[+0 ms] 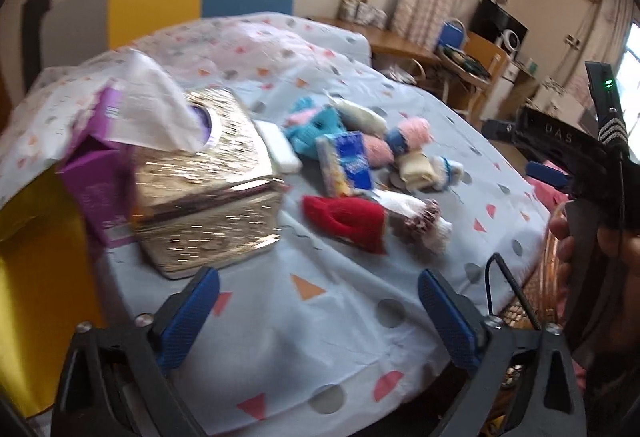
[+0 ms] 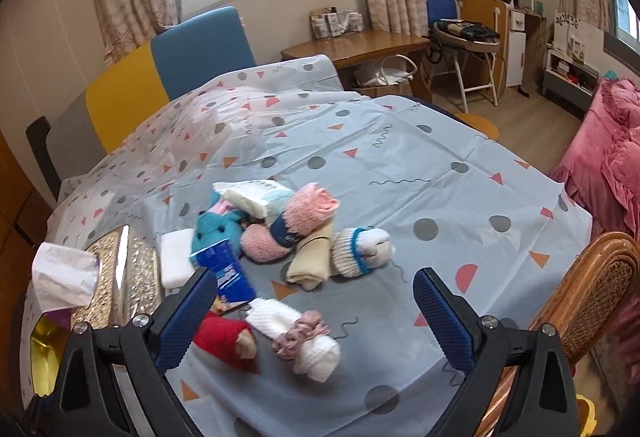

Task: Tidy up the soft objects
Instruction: 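Reach left tool to red knit hat while right tool reaches white towel roll, then close left gripper on red hat while right gripper grasps scrunchie towel roll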

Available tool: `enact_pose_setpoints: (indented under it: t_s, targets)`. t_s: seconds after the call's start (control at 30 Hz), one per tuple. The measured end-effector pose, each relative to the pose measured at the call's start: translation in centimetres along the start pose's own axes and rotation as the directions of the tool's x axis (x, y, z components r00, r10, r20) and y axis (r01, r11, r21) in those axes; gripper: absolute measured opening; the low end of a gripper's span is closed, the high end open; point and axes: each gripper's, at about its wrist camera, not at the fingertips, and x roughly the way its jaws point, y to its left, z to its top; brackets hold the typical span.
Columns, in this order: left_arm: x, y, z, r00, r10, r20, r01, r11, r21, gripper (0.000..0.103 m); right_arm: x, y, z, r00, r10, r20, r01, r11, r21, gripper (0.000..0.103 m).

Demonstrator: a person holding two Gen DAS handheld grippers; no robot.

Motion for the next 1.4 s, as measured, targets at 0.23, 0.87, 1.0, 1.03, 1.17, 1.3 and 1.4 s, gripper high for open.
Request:
enact_pose_setpoints:
  t_s: [0.23,0.87,1.0,1.03,1.17,1.3,1.4]
  targets:
    - [4.3,-2.5,2.5,0.996,-0.032,-0.082,0.035,0.999,0.034,0.085,0.4,-2.1,0.2,1.000,0.000,-0.015,0.000,1.000,0.020,0.100]
    - [15.0,-4.8,3.5,0.980,0.061,-0.192,-0.042,0.994,0.103,0.041,3.4,-2.9,1.2,0.983,0.090,-0.160,-0.094,0.995,-0.017,0.100]
    - [13.5,-3.7,2.8,0.987,0.009,-0.161,0.004,0.997,0.082,0.026,5.1,-2.4,1.5,0.951,0.144,-0.272,-0.157,0.987,-0.027,0.098]
    - [13.1,-3.3,2.5,0.987,-0.002,-0.160,0.014,0.997,0.078,0.026,5.6,-2.1,1.4,0.938,0.158,-0.310,-0.178,0.983,-0.036,0.096]
    - [11.7,-2.1,1.1,0.987,-0.035,-0.158,0.049,0.995,0.086,0.025,7.7,0.4,0.7,0.869,0.182,-0.460,-0.264,0.957,-0.120,0.087]
    - [10.8,-2.1,0.4,0.987,-0.056,-0.148,0.070,0.994,0.088,0.025,10.6,3.2,-1.0,0.808,0.079,-0.583,-0.273,0.928,-0.253,0.076]
    - [9.7,-2.4,0.6,0.989,-0.071,-0.129,0.083,0.992,0.094,0.023,12.8,4.6,-2.5,0.766,-0.003,-0.643,-0.267,0.908,-0.322,0.067]
